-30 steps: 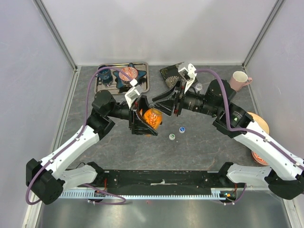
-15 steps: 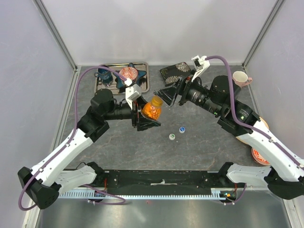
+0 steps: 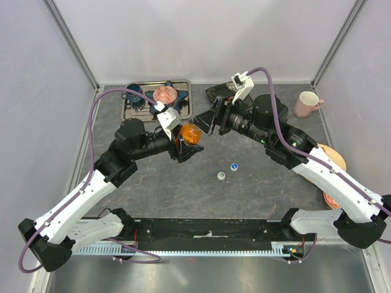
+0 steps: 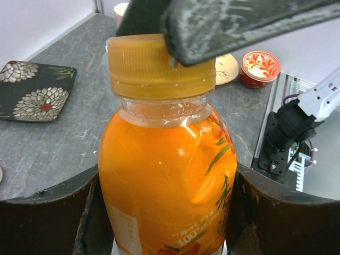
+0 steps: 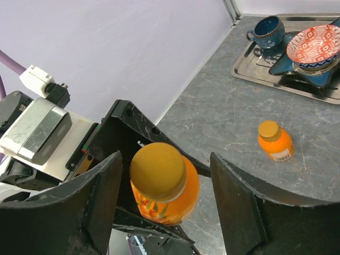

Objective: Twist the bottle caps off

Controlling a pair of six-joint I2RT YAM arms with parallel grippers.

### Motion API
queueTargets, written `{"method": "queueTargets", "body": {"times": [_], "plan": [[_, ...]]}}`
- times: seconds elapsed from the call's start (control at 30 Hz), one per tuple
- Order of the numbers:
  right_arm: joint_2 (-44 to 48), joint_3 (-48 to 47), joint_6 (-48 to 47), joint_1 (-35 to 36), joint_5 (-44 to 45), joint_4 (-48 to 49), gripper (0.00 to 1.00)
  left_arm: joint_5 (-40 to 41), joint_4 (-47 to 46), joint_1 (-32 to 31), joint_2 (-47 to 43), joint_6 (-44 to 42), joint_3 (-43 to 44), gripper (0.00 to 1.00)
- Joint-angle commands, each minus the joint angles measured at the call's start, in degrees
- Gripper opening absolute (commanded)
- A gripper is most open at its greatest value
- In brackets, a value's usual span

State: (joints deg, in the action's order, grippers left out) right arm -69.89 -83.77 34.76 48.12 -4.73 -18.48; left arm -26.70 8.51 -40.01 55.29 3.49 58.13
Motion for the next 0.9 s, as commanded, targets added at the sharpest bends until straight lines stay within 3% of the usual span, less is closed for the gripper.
{"method": "queueTargets", "body": {"times": [0.0,0.3,0.5,0.53,0.7,0.8,0.87], "plan": [[-0.16,0.27,1.36,0.84,-0.89,2.75,0.73,2.97,-0.78,-0.33,-0.79,-2.96,0.41,0.46],[-1.04,1.15,1.27,1.01,-0.89,3.01,0.69,2.97,-1.39,-0.42,-0.44,-2.52,0.23,0.46],[-0.86,2.02,1.18,1.10,-0.45,3.45,0.58,2.53,-1.66,-0.42,-0.62,-2.26,-0.12,0.46],[-0.86,2.03,1.18,1.01,-0.45,3.62,0.49,2.44,-1.74,-0.51,-0.71,-2.26,-0.21,0.46],[0.01,3.96,1.36,1.01,0.86,4.77,0.26,1.56,-2.27,-0.51,-0.97,-1.64,-0.82,0.46],[0.72,4.75,1.01,1.01,2.18,5.30,0.00,-0.80,-2.54,-0.42,-0.88,-1.03,-1.00,0.45],[1.68,5.54,-0.30,1.01,1.40,6.87,0.00,-7.27,-3.23,-0.51,-0.62,-0.59,-0.74,0.43]]}}
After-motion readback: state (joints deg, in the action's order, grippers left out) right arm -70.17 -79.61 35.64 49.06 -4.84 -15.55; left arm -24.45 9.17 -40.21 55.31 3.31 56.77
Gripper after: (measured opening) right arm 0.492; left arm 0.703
